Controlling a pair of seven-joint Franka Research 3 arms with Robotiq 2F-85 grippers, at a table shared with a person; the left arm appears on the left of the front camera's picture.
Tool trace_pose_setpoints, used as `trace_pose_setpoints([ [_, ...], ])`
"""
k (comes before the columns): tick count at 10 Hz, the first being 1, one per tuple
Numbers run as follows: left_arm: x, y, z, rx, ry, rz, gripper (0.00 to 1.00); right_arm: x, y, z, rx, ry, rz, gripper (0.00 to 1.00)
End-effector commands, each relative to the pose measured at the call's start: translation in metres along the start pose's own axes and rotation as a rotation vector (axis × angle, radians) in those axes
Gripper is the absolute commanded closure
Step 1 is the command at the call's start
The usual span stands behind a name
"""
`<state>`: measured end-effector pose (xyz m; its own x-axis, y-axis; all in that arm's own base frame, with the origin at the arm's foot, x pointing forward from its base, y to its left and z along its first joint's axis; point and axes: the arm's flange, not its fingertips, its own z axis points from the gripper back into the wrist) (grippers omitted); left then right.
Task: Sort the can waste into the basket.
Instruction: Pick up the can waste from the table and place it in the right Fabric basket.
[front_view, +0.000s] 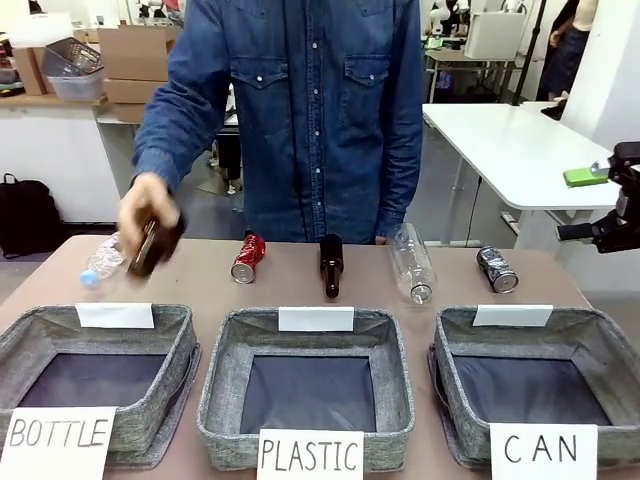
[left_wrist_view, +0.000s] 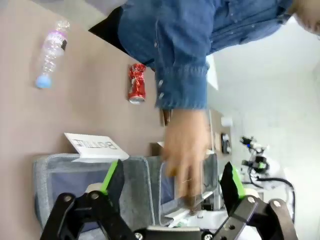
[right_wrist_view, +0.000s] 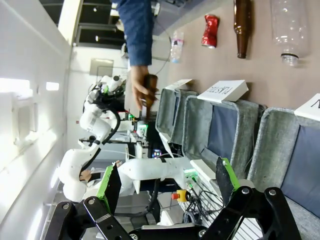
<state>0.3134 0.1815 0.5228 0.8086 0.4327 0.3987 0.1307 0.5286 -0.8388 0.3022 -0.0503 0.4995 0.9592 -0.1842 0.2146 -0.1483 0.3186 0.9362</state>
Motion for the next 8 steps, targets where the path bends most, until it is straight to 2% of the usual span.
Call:
trace_pose_setpoints([
  [1, -0.005, -0.014, 0.040, -0.010, -0.019, 0.028, 0.00, 0.004, 0.001, -0.002, 0.025, -0.013, 0.029, 0.00],
  [5, -0.007, -0.010, 0.032, 0.007, 0.053, 0.042, 0.00, 0.004, 0.001, -0.002, 0.025, -0.013, 0.029, 0.00],
  [8, -0.002, -0.011, 0.032, 0.010, 0.061, 0.034, 0.00, 0.004, 0.001, -0.002, 0.025, -0.013, 0.029, 0.00],
])
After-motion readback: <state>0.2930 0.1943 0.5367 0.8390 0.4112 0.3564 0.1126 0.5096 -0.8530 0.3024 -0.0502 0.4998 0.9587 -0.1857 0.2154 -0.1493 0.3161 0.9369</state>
